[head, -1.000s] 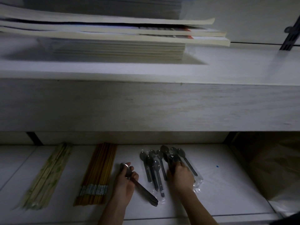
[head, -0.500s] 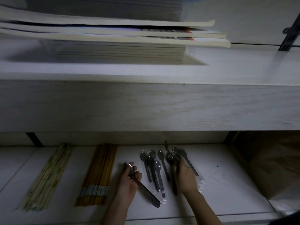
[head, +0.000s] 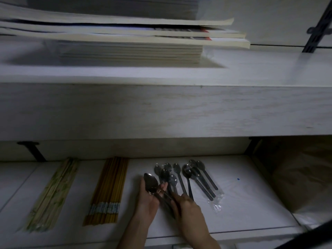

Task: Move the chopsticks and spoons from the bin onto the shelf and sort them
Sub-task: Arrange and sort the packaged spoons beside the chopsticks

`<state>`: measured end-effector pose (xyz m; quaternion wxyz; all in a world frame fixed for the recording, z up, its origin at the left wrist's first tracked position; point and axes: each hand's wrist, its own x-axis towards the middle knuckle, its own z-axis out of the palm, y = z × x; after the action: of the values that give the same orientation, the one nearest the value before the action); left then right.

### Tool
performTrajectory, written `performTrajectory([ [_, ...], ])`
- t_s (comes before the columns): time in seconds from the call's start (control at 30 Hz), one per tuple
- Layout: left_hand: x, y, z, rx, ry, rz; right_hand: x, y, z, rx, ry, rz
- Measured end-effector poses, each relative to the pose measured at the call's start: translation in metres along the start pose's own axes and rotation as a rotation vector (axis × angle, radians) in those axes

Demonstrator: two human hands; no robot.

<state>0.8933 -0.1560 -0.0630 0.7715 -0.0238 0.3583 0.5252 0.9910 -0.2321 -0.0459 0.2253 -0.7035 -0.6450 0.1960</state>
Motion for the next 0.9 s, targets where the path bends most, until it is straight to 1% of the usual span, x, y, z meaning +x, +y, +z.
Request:
performTrajectory([
  [0.13, 0.000, 0.000, -0.003, -0.012, 0.011, -0.023, -0.003, -0.002, -0.004, -0.094, -0.003, -0.011],
  [0.3, 0.002, -0.001, -0.005, -0.032, 0.018, 0.010, -0.004, 0.000, -0.004, -0.101, -0.014, -0.004],
  [0.37, 0.000, -0.001, -0.003, -0.011, 0.012, 0.018, -0.004, 0.002, 0.000, -0.041, -0.032, 0.012],
  [0.5, -0.006, -0.003, -0.001, 0.029, -0.010, 0.030, -0.004, 0.001, 0.009, 0.197, -0.148, 0.076],
  [0.7, 0.000, -0.004, -0.010, 0.160, 0.013, 0.072, -0.004, 0.003, 0.005, 0.184, -0.219, 0.011],
  [0.73, 0.002, -0.003, -0.012, 0.159, 0.022, 0.080, -0.002, 0.005, 0.001, 0.168, -0.199, 0.043],
  [0.77, 0.004, -0.001, -0.014, 0.158, 0.030, 0.087, 0.001, 0.011, -0.003, 0.126, -0.138, 0.097],
  [0.83, 0.005, 0.002, -0.017, 0.156, 0.033, 0.091, 0.013, 0.031, -0.006, 0.019, 0.026, 0.205],
  [0.9, 0.003, 0.004, -0.020, 0.137, 0.019, 0.085, 0.022, 0.045, -0.009, -0.041, 0.078, 0.295],
])
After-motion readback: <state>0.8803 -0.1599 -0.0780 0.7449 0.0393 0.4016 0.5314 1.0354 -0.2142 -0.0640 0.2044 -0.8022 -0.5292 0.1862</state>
